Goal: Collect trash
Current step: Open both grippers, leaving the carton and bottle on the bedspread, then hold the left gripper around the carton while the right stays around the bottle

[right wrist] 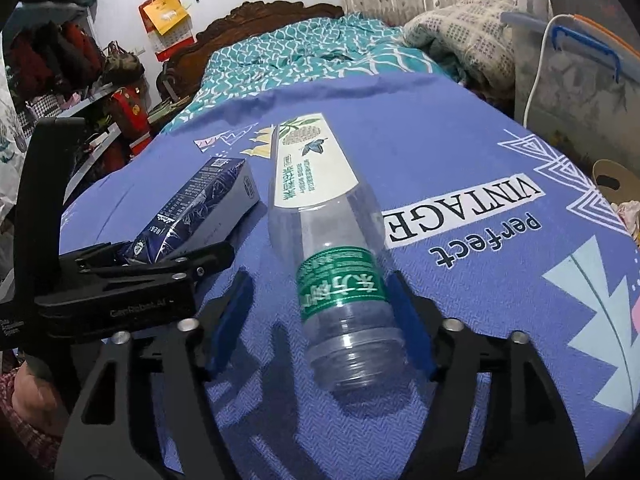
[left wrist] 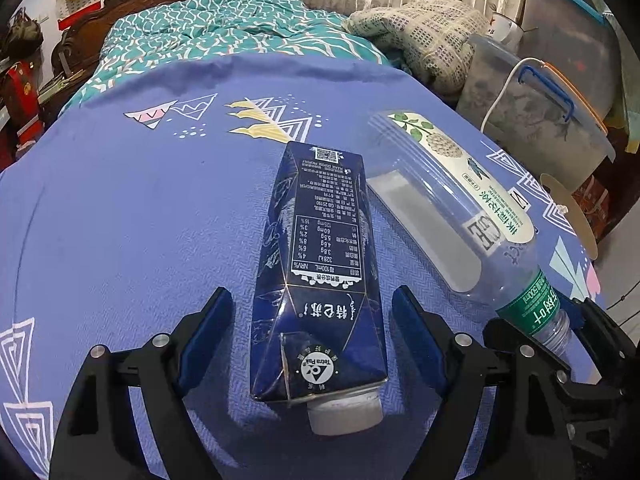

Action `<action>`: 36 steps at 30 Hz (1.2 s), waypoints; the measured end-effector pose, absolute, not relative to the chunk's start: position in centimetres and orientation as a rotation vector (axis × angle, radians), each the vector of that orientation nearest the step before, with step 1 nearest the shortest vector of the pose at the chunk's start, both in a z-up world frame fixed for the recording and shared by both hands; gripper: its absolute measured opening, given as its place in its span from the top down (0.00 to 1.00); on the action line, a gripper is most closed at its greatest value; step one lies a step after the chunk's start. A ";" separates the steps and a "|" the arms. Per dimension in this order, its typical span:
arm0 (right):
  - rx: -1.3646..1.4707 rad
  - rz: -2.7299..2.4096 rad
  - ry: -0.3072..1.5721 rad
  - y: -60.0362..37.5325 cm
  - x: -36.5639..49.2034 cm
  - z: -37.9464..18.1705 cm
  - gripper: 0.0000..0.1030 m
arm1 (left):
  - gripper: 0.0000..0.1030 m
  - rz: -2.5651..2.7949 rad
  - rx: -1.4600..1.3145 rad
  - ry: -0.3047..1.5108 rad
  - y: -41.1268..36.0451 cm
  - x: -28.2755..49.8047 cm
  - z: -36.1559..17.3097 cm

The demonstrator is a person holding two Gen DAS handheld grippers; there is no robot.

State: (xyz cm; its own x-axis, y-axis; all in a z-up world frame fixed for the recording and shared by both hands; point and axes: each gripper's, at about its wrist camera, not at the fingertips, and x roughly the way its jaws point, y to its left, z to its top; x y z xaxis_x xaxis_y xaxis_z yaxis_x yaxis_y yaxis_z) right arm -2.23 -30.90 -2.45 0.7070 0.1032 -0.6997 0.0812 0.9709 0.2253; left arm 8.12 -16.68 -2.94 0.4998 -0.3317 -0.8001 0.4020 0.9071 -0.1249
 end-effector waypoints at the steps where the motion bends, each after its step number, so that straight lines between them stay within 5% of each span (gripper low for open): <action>1: 0.250 0.018 0.794 -30.9 -2.2 -2.6 0.50 | 0.24 -0.444 0.082 0.949 -16.7 8.1 -2.9; 2: 0.254 0.025 0.803 -31.0 -2.2 -2.8 0.57 | 0.24 -0.443 0.083 0.949 -16.7 8.1 -2.9; 10: 0.323 0.030 0.802 -32.2 -2.4 -2.8 0.58 | 0.24 -0.445 0.084 0.949 -16.6 8.1 -3.0; 22: 0.379 0.040 0.828 -33.1 -2.1 -3.4 0.42 | 0.18 -0.451 0.078 0.953 -16.5 8.1 -2.9; 36: 0.357 0.059 0.838 -32.1 -2.2 -3.5 0.37 | 0.09 -0.464 0.094 0.970 -16.8 8.3 -3.1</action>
